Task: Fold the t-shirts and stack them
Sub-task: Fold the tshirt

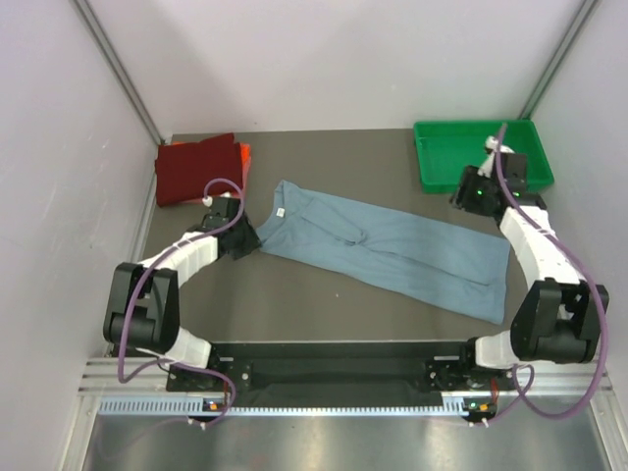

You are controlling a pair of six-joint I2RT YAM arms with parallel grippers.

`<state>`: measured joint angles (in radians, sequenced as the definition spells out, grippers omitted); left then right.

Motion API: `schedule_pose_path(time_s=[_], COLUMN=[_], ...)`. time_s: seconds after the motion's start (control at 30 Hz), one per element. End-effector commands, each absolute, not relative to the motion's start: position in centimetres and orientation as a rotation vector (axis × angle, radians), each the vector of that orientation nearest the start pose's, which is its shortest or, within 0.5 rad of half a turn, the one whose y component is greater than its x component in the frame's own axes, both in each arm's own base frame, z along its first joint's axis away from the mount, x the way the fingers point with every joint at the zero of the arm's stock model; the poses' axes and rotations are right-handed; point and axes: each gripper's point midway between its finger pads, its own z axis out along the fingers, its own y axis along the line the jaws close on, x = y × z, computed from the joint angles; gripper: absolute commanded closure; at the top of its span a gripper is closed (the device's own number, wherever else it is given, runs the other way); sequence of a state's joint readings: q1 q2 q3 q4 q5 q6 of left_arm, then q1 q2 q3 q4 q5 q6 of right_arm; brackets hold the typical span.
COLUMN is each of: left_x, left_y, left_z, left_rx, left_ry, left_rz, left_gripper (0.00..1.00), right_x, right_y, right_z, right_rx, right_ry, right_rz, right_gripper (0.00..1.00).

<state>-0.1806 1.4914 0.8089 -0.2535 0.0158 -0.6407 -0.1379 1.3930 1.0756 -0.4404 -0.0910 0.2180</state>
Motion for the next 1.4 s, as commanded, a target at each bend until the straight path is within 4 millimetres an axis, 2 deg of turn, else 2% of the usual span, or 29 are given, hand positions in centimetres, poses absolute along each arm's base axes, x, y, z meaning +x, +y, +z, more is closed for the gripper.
schedule_pose_path(time_s=[0.0,0.03,0.13,0.3,0.4,0.43,0.47,0.5,0.57,0.6,0.63,0.7,0.77,0.8,0.87,0.9,0.97,1.0,1.07,1.1,1.17,1.2,1.27,1.3,1.37], left_x=[34.8,35.0,35.2,36.2,37.1,37.8,38.1,38.0,39.7,39.9,41.2,43.2,44.3,45.8,46.7,48.0,49.7,51.6,53.6,55.5,57.3,59.2,60.9,62.6,64.0], left_y=[-9.6,-9.7,-10.0,-10.2,-10.2,-9.8,-9.5,-8.8,-8.1,-8.0,-8.0,-7.8,-7.4,-7.4,-7.1,-7.2,-7.1,-7.4,-8.0,-8.5,-9.0,-9.4,-10.0,-10.4,-11.4], left_z=[5.0,4.9,4.3,3.4,3.3,3.6,3.6,2.8,3.5,2.8,3.6,3.7,3.4,3.3,2.7,2.6,2.5,2.6,3.0,3.4,3.8,4.2,4.7,5.1,5.6], left_rx=[-0.531,-0.524,-0.515,-0.487,-0.489,-0.502,-0.513,-0.539,-0.547,-0.552,-0.554,-0.555,-0.57,-0.581,-0.593,-0.592,-0.606,-0.605,-0.591,-0.58,-0.571,-0.569,-0.563,-0.557,-0.534], left_ry=[2.438,2.434,2.458,2.463,2.465,2.45,2.453,2.48,2.451,2.475,2.446,2.429,2.44,2.435,2.453,2.447,2.436,2.421,2.403,2.38,2.357,2.324,2.289,2.243,2.195], left_rz=[-0.389,-0.396,-0.404,-0.403,-0.387,-0.356,-0.331,-0.263,-0.206,-0.179,-0.177,-0.147,-0.104,-0.096,-0.067,-0.062,-0.078,-0.114,-0.155,-0.177,-0.208,-0.229,-0.266,-0.299,-0.37], left_gripper=[0.54,0.54,0.54,0.56,0.72,0.82,0.97,1.0,1.0,1.0,1.0,1.0,1.0,1.0,1.0,1.0,1.0,1.0,1.0,1.0,1.0,1.0,1.0,1.0,1.0], right_x=[40.2,40.4,40.7,40.8,40.6,40.5,40.4,40.3,40.1,40.1,40.1,40.2,40.4,40.5,40.8,40.9,41.4,41.6,42.1,42.4,43.0,43.5,43.8,44.0,44.3], right_y=[3.7,5.7,7.4,8.6,9.1,9.4,9.8,10.1,10.9,11.1,11.5,11.7,11.7,11.7,11.7,11.8,12.3,12.4,12.9,13.3,14.1,14.5,15.1,15.3,16.0], right_z=[19.3,19.7,19.4,18.8,18.3,18.2,18.2,18.4,18.2,18.0,17.7,16.8,16.1,15.6,15.3,14.9,15.1,14.9,15.2,15.1,15.4,15.6,15.5,15.2,15.6], right_rx=[0.073,0.018,-0.027,-0.057,-0.069,-0.078,-0.088,-0.1,-0.118,-0.118,-0.125,-0.121,-0.118,-0.108,-0.102,-0.098,-0.098,-0.09,-0.088,-0.086,-0.099,-0.104,-0.114,-0.115,-0.124], right_ry=[2.227,2.228,2.233,2.235,2.246,2.248,2.245,2.236,2.231,2.232,2.231,2.252,2.268,2.281,2.284,2.291,2.279,2.285,2.276,2.275,2.263,2.254,2.254,2.261,2.247], right_rz=[0.333,0.348,0.357,0.37,0.376,0.382,0.388,0.393,0.404,0.411,0.417,0.419,0.405,0.397,0.394,0.397,0.407,0.411,0.422,0.432,0.444,0.448,0.452,0.454,0.466], right_gripper=[0.5,0.5,0.5,0.5,0.5,0.5,0.5,0.5,0.5,0.5,0.5,0.5,0.5,0.5,0.5,0.5,0.5,0.5,0.5,0.5,0.5,0.5,0.5,0.51,0.5])
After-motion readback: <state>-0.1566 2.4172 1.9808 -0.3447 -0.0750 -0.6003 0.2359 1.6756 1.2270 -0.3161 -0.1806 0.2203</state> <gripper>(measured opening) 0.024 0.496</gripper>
